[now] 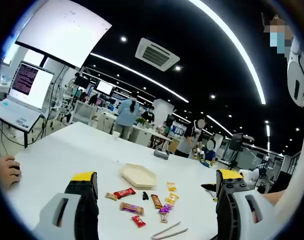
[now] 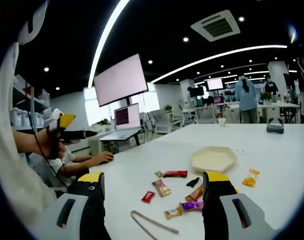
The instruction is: Place the target food into the container with the food tongs after gripping and lifting it, then release it inside without dropping or visibly crushing the food.
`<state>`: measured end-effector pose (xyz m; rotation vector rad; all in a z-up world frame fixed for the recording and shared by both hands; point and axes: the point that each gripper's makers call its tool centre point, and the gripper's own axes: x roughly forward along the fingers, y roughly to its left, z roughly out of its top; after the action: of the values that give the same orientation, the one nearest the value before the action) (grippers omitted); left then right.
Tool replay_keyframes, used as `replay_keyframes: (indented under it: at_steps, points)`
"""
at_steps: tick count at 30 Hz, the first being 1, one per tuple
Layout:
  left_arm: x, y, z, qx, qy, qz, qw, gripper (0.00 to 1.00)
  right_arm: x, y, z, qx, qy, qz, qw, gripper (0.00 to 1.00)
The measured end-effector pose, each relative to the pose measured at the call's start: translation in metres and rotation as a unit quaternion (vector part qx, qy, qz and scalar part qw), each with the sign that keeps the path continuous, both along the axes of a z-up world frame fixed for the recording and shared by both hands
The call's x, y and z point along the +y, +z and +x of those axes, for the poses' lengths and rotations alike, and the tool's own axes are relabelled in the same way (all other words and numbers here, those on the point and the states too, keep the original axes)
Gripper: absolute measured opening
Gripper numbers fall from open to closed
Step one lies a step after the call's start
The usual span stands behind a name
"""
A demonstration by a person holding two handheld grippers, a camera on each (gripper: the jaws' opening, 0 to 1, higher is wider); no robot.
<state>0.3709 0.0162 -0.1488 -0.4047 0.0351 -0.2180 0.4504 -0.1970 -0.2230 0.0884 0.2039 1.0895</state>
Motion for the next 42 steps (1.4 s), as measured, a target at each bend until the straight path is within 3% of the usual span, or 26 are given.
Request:
replay_keyframes:
  at_steps: [5, 9, 11, 16, 18, 21, 33, 38, 42]
  points:
    - [0.027, 0.004, 0.009, 0.002, 0.014, -0.022, 0.9997, 0.99, 0.011, -0.003, 0.009, 0.004, 0.004, 0.009, 0.9999, 0.82]
    - [0.039, 0.014, 0.006, 0.005, -0.004, 0.018, 0.9998, 0.99, 0.017, -0.012, 0.019, 0.013, 0.002, -0.004, 0.9999, 0.82]
    - [0.047, 0.015, 0.007, 0.009, -0.004, 0.026, 0.9996, 0.99, 0.017, -0.007, 0.022, 0.010, -0.002, -0.006, 0.9999, 0.82]
    - [0.053, 0.011, 0.017, 0.002, 0.007, -0.006, 1.0000, 0.99, 0.011, 0.000, 0.025, 0.012, -0.003, 0.007, 0.9999, 0.83]
    - [0.049, 0.009, 0.022, -0.003, 0.013, -0.028, 0.9995, 0.99, 0.004, -0.011, 0.022, 0.006, 0.003, -0.021, 0.9997, 0.83]
    - [0.033, 0.002, 0.029, 0.004, 0.002, -0.048, 0.9989, 0.99, -0.006, -0.018, 0.017, 0.018, -0.002, -0.024, 0.9995, 0.83]
    - [-0.004, 0.003, 0.049, 0.023, -0.040, -0.011, 0.9989, 0.99, -0.015, -0.024, 0.012, 0.033, -0.020, 0.007, 0.9992, 0.84]
    - [-0.010, -0.003, 0.058, 0.028, -0.059, -0.013, 0.9978, 0.99, -0.019, -0.041, 0.016, 0.039, -0.018, -0.025, 0.9988, 0.83]
    - [-0.011, -0.012, 0.066, 0.038, -0.077, -0.013, 0.9962, 0.99, -0.015, -0.039, 0.019, 0.051, -0.032, -0.030, 0.9977, 0.84]
